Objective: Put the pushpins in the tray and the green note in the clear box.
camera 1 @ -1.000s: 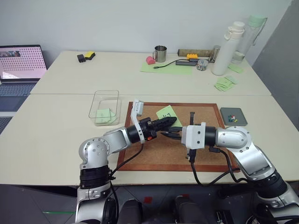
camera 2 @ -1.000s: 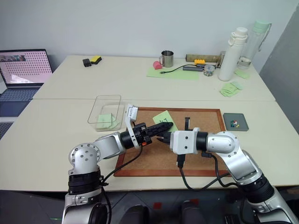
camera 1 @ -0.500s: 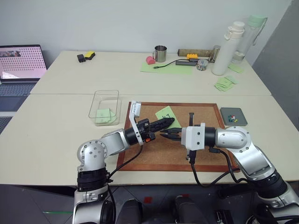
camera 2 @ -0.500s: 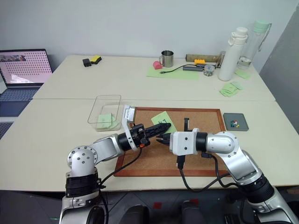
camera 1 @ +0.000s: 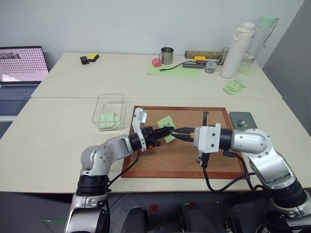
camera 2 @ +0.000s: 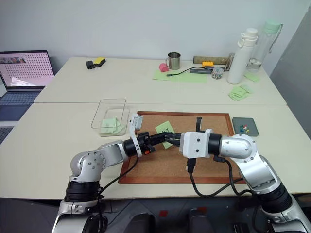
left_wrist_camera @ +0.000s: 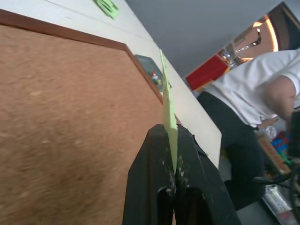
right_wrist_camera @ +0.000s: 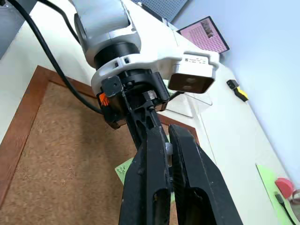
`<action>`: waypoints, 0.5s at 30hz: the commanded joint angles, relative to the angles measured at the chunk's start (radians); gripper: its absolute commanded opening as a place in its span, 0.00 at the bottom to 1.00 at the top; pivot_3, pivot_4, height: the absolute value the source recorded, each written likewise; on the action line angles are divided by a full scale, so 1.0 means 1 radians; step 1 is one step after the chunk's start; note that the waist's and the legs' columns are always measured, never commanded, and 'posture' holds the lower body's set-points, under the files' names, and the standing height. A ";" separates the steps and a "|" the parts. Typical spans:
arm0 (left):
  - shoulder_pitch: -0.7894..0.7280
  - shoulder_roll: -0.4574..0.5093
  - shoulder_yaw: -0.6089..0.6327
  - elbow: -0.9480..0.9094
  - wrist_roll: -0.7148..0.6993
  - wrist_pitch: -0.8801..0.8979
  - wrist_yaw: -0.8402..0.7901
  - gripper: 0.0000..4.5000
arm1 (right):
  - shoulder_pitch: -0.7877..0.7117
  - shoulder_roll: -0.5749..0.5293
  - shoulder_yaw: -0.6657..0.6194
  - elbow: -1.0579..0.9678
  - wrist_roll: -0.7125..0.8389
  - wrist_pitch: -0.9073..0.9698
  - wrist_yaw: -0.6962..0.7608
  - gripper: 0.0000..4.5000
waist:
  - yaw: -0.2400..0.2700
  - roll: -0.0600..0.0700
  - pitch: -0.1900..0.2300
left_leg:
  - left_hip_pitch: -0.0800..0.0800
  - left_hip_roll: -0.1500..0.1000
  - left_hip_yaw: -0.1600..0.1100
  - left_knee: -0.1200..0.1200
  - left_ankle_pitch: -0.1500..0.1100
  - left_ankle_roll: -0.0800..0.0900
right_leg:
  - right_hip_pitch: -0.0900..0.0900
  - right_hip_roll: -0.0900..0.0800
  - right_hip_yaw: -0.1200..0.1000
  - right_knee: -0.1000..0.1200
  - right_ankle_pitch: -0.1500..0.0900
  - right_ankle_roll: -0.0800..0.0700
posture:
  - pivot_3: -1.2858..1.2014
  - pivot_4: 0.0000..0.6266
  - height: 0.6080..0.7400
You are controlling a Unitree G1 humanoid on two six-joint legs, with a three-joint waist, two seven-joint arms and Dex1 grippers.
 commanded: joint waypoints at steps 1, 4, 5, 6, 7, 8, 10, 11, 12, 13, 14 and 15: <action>-0.055 0.004 -0.046 -0.066 0.027 -0.049 -0.037 0.00 | 0.066 0.031 -0.167 -0.032 0.093 0.182 -0.113 0.00 | 0.002 -0.002 0.001 | 0.000 0.000 0.000 0.000 0.000 0.000 | 0.000 0.000 0.000 0.000 0.000 0.000 | 0.52 0.24 1.00; -0.054 0.088 -0.223 -0.188 0.193 -0.193 -0.127 0.00 | 0.102 0.041 -0.329 0.105 0.093 0.311 -0.237 0.00 | 0.004 -0.003 0.002 | 0.000 -0.001 0.000 0.000 0.000 0.000 | 0.000 -0.002 0.000 0.000 0.001 -0.001 | 0.52 0.24 1.00; -0.043 0.123 -0.288 -0.222 0.264 -0.264 -0.161 0.00 | 0.103 0.033 -0.373 0.161 0.084 0.340 -0.272 0.00 | 0.004 -0.003 0.002 | 0.000 -0.001 0.000 0.001 0.000 0.000 | 0.000 -0.003 0.000 0.000 0.001 -0.001 | 0.52 0.24 1.00; -0.033 0.143 -0.325 -0.243 0.308 -0.313 -0.180 0.00 | 0.099 0.034 -0.410 0.197 0.089 0.373 -0.299 0.00 | 0.003 -0.003 0.002 | 0.000 -0.001 0.001 0.000 0.000 0.000 | 0.000 -0.005 0.002 0.000 0.001 -0.001 | 0.52 0.24 1.00; -0.026 0.151 -0.345 -0.254 0.339 -0.356 -0.188 0.00 | 0.088 0.041 -0.446 0.233 0.103 0.407 -0.326 0.00 | 0.003 -0.003 0.002 | 0.000 -0.002 0.002 0.000 0.000 0.000 | 0.000 -0.005 0.002 0.000 0.001 -0.002 | 0.52 0.24 1.00; -0.022 0.153 -0.360 -0.262 0.368 -0.401 -0.188 0.00 | 0.074 0.042 -0.476 0.284 0.106 0.426 -0.353 0.00 | 0.003 -0.002 0.003 | 0.000 -0.003 0.003 0.000 0.000 0.000 | 0.000 -0.006 0.003 -0.001 0.001 -0.002 | 0.52 0.24 1.00; -0.024 0.148 -0.392 -0.267 0.438 -0.488 -0.179 0.00 | 0.036 0.051 -0.527 0.390 0.124 0.451 -0.391 0.00 | 0.003 -0.002 0.003 | 0.000 -0.002 0.004 0.000 0.000 0.000 | 0.000 -0.008 0.004 -0.002 0.000 -0.001 | 0.52 0.24 1.00; -0.027 0.143 -0.405 -0.265 0.470 -0.521 -0.173 0.00 | 0.018 0.052 -0.537 0.437 0.126 0.449 -0.401 0.00 | 0.000 -0.002 0.003 | 0.000 -0.003 0.004 0.000 0.000 0.000 | 0.000 -0.008 0.004 -0.002 0.000 -0.001 | 0.52 0.24 1.00; -0.029 0.138 -0.416 -0.263 0.495 -0.548 -0.170 0.00 | -0.006 0.053 -0.546 0.493 0.130 0.442 -0.408 0.00 | -0.002 -0.001 0.004 | 0.000 -0.003 0.005 0.000 0.000 0.000 | 0.000 -0.007 0.004 -0.002 0.001 -0.001 | 0.52 0.24 1.00; -0.032 0.131 -0.424 -0.259 0.517 -0.570 -0.165 0.00 | -0.037 0.057 -0.556 0.560 0.139 0.431 -0.412 0.00 | -0.005 0.000 0.004 | 0.000 -0.004 0.005 0.000 0.000 0.000 | 0.000 -0.007 0.005 -0.002 0.001 0.000 | 0.52 0.24 1.00; -0.035 0.124 -0.428 -0.253 0.530 -0.582 -0.162 0.00 | -0.069 0.057 -0.559 0.636 0.139 0.411 -0.417 0.06 | -0.006 0.000 0.004 | 0.000 -0.004 0.004 0.000 0.000 0.000 | 0.000 -0.005 0.004 -0.001 0.001 0.000 | 0.52 0.24 1.00; -0.037 0.118 -0.432 -0.245 0.544 -0.589 -0.158 0.00 | -0.097 0.054 -0.556 0.706 0.137 0.385 -0.415 0.06 | -0.006 0.001 0.005 | 0.000 -0.004 0.005 0.000 0.000 0.000 | 0.000 -0.005 0.004 -0.001 0.001 0.000 | 0.52 0.24 1.00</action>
